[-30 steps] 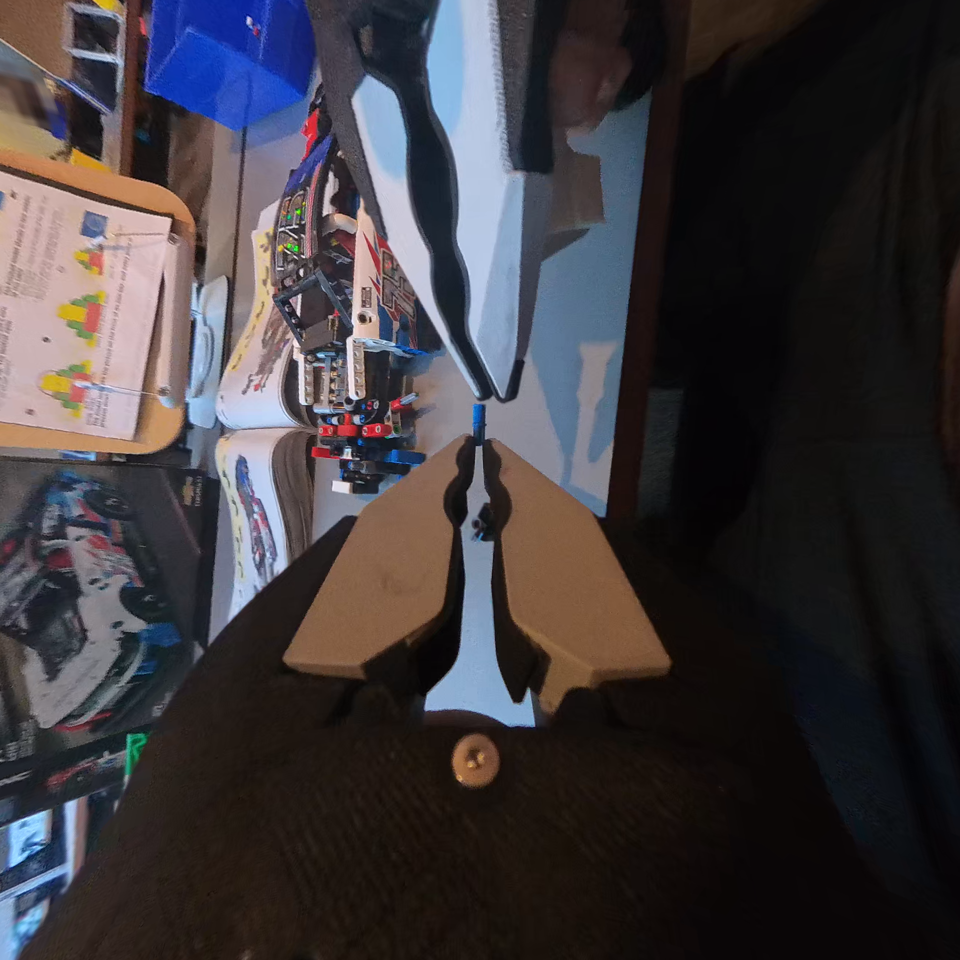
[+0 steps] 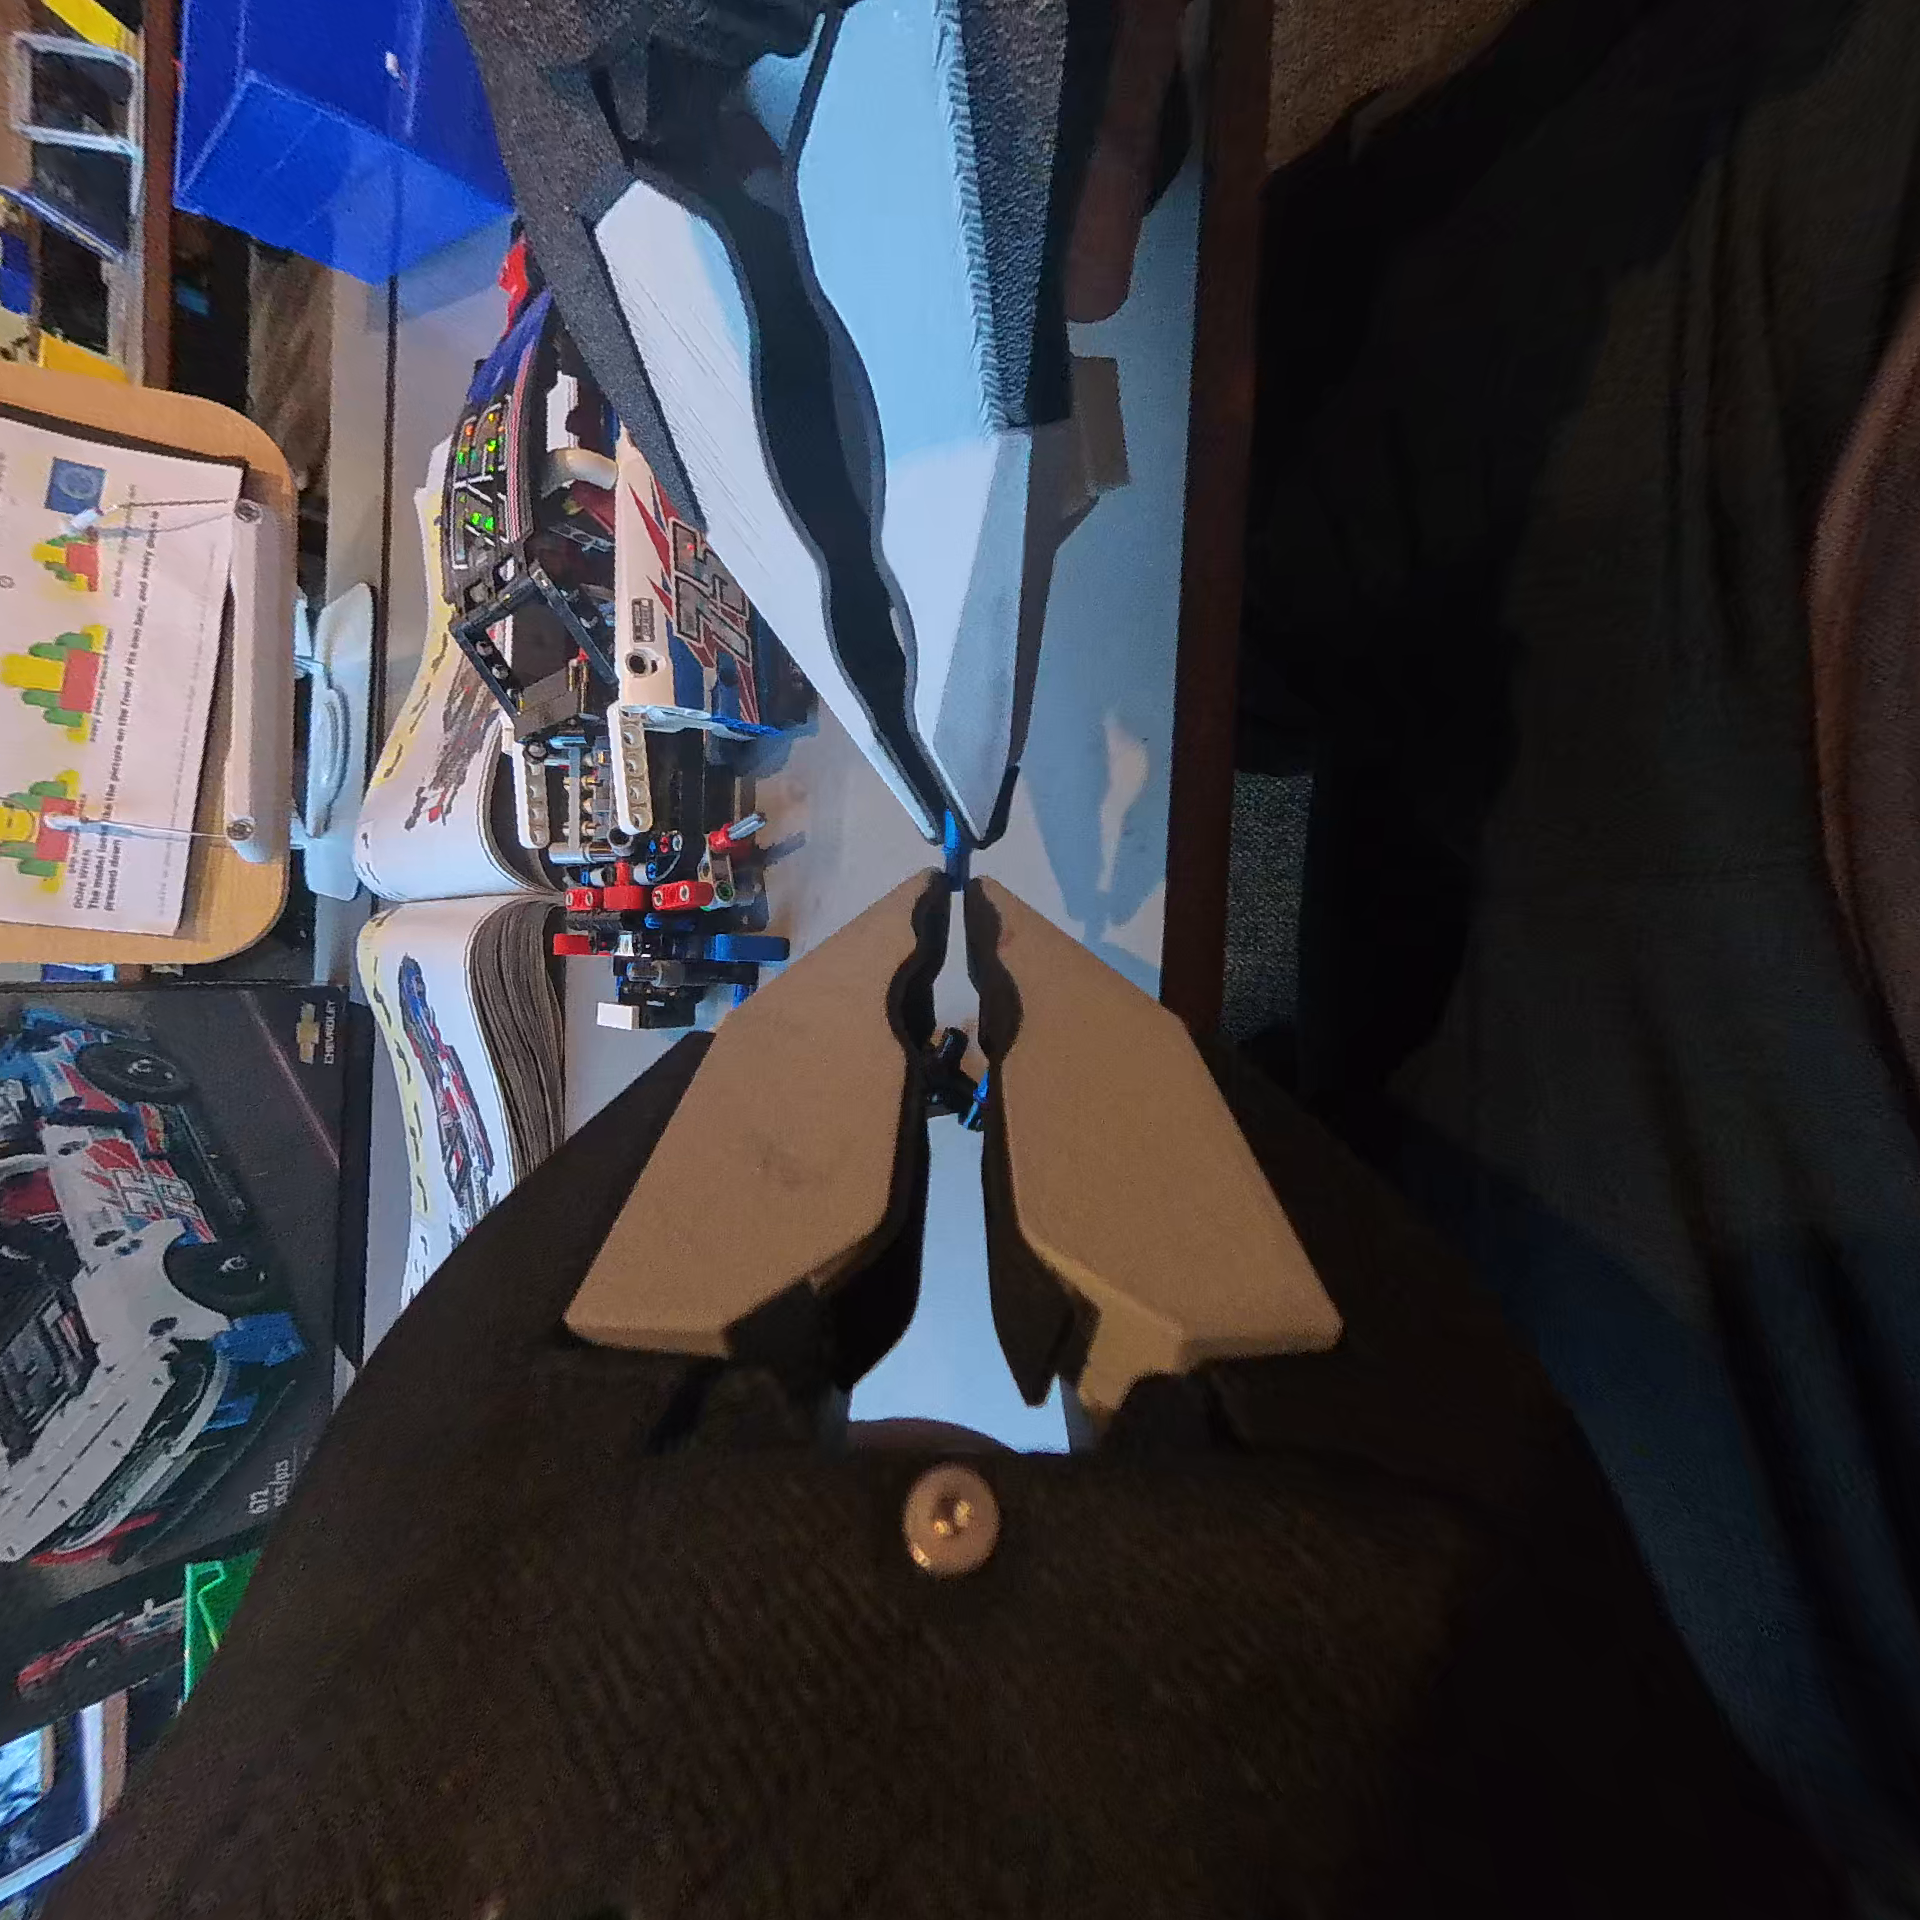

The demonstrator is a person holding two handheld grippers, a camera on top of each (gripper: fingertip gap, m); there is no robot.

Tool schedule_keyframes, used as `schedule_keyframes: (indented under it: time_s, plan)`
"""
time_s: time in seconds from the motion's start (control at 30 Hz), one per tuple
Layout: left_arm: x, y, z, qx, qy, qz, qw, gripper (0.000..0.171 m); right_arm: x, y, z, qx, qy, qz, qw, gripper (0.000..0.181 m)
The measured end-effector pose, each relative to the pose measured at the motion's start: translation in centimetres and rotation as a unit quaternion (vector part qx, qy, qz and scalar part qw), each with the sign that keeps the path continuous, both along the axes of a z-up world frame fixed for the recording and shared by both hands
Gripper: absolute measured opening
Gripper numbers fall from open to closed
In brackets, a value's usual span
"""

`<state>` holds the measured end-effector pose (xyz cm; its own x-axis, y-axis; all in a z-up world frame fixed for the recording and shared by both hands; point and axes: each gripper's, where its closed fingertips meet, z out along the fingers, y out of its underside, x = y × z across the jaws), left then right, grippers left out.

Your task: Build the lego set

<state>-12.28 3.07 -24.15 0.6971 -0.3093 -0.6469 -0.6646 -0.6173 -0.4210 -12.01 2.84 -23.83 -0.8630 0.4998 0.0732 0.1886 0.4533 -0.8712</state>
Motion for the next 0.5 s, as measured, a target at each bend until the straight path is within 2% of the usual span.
schedule_keyframes:
  time_s: [0.5]
  plan:
    - [0.17, 0.16, 0.07, 0.011, -0.016, 0.008, 1.0, 0.0, -0.07, 0.08, 0.16, 0.011, 0.018, -0.001, 1.0, 0.004]
